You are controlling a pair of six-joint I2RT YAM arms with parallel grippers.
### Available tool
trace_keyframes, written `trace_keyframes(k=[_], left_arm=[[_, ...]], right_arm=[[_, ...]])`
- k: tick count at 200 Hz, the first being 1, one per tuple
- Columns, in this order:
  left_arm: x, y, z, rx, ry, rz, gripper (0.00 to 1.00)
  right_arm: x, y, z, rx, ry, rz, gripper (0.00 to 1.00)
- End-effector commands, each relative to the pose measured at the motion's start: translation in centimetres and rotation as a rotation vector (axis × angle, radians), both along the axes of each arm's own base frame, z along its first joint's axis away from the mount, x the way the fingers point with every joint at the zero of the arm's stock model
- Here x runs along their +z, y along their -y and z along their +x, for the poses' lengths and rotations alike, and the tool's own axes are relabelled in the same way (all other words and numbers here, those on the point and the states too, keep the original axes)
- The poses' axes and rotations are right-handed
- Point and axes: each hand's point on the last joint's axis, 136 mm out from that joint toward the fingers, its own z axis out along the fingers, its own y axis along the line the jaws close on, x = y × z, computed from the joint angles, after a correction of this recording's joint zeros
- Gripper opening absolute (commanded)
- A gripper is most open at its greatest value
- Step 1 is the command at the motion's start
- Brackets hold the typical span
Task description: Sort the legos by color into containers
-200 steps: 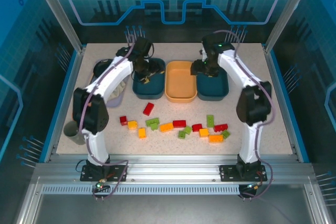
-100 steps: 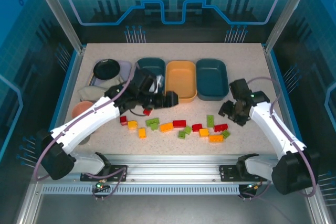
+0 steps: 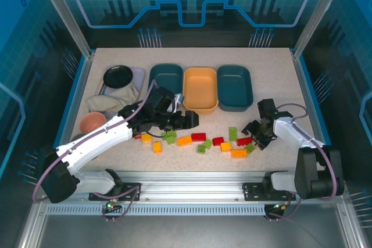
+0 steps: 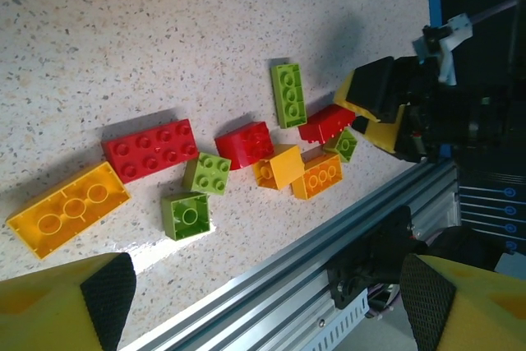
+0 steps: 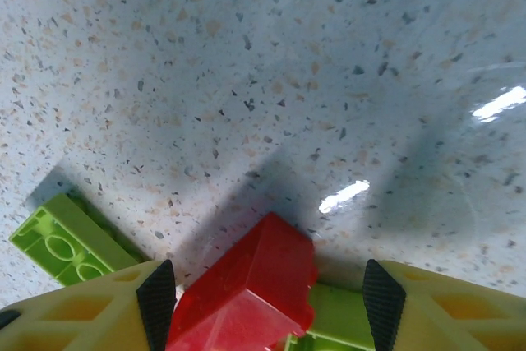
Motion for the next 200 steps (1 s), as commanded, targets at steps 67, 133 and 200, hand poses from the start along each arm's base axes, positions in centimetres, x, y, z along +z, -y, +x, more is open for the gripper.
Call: trace_keyframes(k=[67,133,200], left_arm=[[0.4,1.1,-0.7,-0.027,-0.007,-0.067,0.86],[1.1,1.3,-0.6,-0.024,0.006,-0.075,0.86],[2.2,1.7,-0.2,-0.005,0.019,-0.093,0.85]], right_arm=[[-0.9,-1.9,0.5,-0.135,0.006,0.090,0.46],[-0.1,-0.7,1.5,-0.163,0.028,0.021,0.23],[4.6,0.5,4.2,-0.124,0.140,-0.061,0.12]])
